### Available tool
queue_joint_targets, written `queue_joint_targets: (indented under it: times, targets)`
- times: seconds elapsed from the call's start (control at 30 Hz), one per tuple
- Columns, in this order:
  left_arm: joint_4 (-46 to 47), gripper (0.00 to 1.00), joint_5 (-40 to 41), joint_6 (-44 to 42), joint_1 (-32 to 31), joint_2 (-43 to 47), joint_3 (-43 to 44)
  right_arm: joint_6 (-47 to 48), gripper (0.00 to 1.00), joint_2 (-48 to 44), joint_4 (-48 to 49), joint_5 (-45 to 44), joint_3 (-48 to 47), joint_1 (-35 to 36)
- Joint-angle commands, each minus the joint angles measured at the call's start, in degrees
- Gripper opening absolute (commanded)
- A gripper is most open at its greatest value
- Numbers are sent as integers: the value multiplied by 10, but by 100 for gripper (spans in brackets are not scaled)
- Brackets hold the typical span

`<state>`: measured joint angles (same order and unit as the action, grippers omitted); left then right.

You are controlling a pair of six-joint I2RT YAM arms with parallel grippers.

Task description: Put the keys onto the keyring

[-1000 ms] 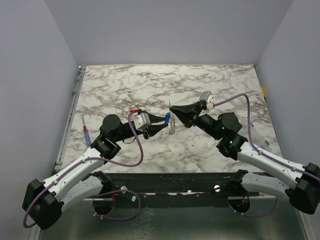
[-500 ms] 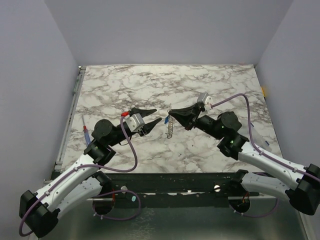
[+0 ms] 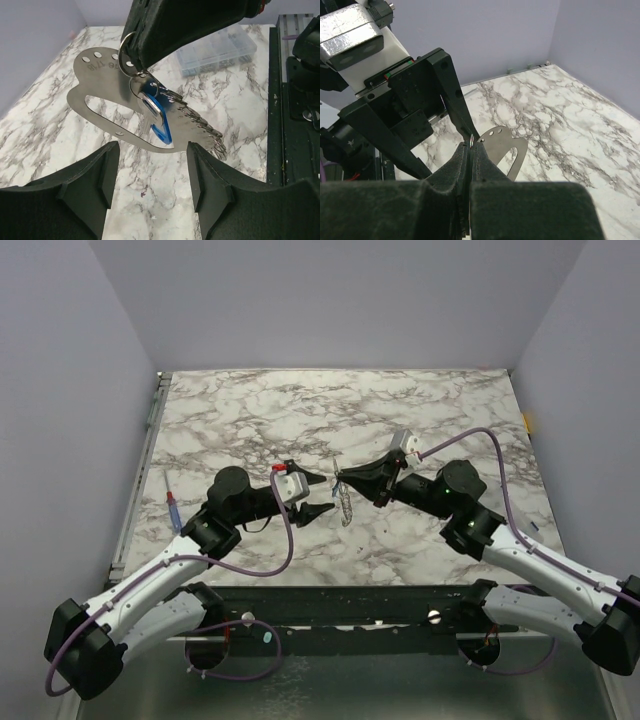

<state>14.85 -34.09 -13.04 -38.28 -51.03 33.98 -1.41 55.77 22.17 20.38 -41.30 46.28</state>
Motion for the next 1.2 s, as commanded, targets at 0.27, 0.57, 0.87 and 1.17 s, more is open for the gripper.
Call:
queue_joint_targets:
  times: [0.27, 0.57, 0.87, 1.17]
  targets:
    - [77, 54, -24, 44, -2, -5, -1, 3, 1, -13, 8, 17, -18, -1]
    - [105, 47, -3, 56, -2, -9, -11, -5, 1, -10, 19, 25, -15, -1]
    - [107, 0, 20, 53, -3, -13, -11, -12, 1, -13, 31, 14, -3, -1]
    - [-9, 0, 92, 17, -2, -28, 38, -68, 39, 12, -19, -113, 31, -1]
